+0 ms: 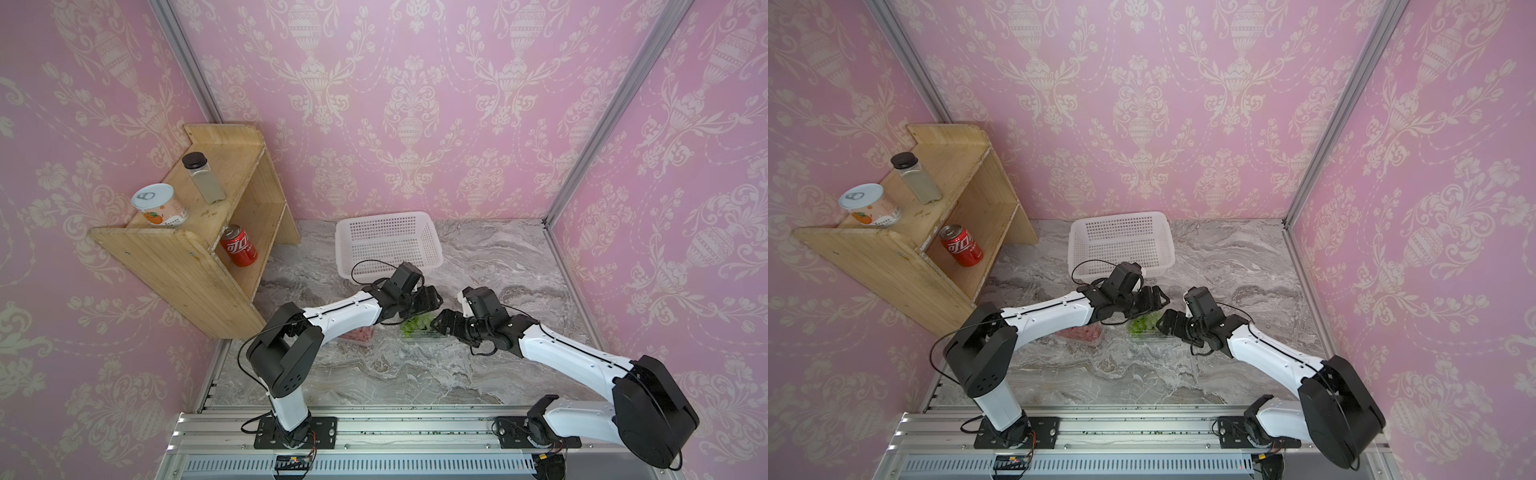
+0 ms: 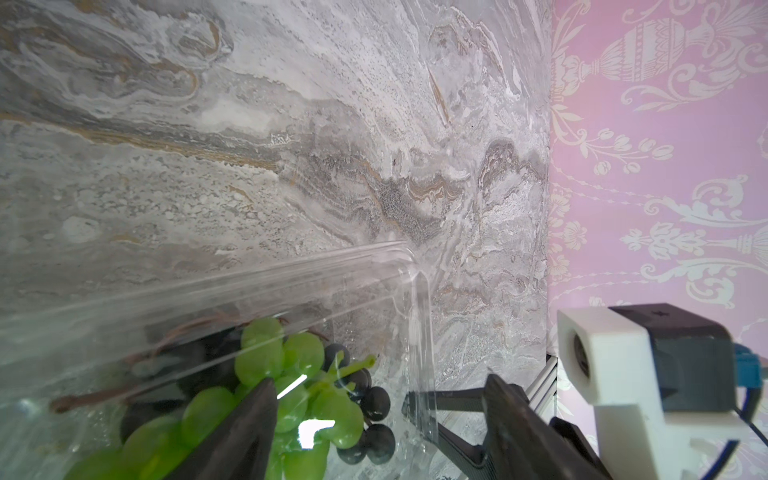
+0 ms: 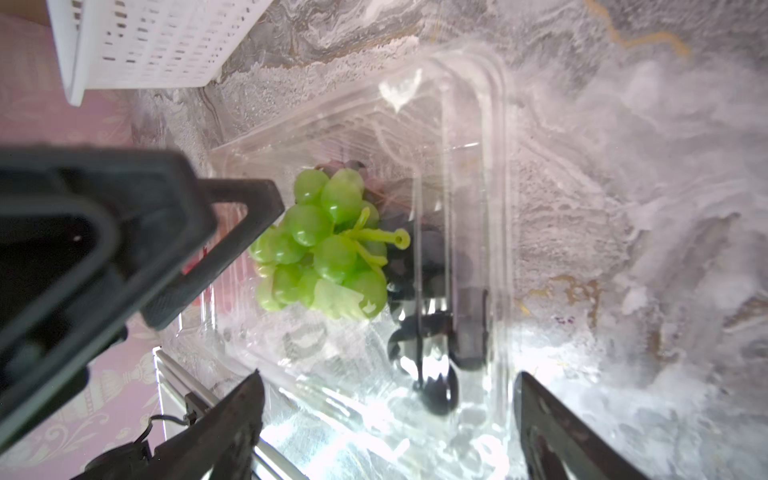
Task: Pack grapes into containers
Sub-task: Close the packing box at the center of the board.
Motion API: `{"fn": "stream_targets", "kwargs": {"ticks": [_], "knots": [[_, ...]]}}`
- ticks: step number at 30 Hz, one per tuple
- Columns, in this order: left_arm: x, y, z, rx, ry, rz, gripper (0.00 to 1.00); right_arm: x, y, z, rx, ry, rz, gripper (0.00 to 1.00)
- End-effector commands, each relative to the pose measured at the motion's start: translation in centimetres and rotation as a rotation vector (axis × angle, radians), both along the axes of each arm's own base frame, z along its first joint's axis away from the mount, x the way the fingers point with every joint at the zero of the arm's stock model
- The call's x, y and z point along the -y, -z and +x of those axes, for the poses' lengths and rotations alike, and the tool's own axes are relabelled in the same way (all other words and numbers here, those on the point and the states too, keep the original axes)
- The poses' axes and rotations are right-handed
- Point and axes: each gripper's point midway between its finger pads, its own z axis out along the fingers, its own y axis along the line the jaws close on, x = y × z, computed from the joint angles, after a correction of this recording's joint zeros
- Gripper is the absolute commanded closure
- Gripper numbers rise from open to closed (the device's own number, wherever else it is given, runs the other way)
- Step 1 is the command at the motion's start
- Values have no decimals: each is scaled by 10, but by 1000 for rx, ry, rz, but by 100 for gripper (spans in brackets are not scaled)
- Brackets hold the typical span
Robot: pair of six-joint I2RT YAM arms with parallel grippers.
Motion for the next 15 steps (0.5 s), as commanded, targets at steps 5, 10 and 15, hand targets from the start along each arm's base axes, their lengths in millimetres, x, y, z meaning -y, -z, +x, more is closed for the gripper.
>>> {"fn": "stream_targets", "kwargs": {"ticks": [5, 10, 15], "knots": [[-9, 25, -7, -65, 27, 74, 21, 20, -12, -38, -8, 22, 135, 7], [-9, 30, -11, -80, 47, 80, 21, 27, 6, -46, -45, 115, 273, 20], [-8, 33, -13, -89, 57, 78, 21, 23, 9, -42, -45, 152, 347, 31]]}}
